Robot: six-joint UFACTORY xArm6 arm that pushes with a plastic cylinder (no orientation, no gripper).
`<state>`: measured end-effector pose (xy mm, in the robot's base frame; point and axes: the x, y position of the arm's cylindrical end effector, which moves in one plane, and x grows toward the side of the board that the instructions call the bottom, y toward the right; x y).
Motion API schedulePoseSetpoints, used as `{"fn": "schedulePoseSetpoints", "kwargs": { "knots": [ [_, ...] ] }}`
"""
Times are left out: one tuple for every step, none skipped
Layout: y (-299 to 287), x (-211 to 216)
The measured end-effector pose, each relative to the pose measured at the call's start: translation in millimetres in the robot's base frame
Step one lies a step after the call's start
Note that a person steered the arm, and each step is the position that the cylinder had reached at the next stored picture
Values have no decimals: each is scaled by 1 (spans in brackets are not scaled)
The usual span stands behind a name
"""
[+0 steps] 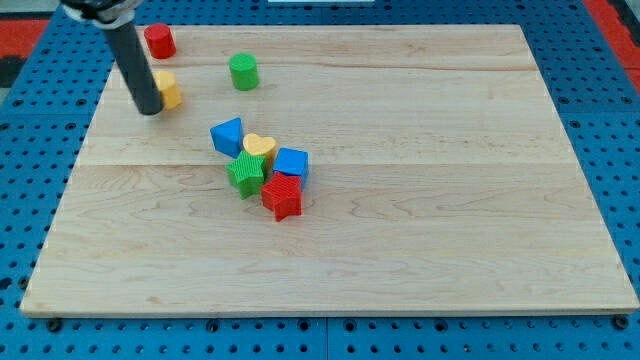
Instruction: Move the hexagon near to the red circle
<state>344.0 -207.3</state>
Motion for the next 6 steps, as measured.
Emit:
{"fn": "schedulePoseSetpoints", "kwargs": {
  "knots": [
    [25,-37],
    [57,-38],
    [47,-71],
    [50,-56],
    [11,-47],
    [9,-67]
  ]
}}
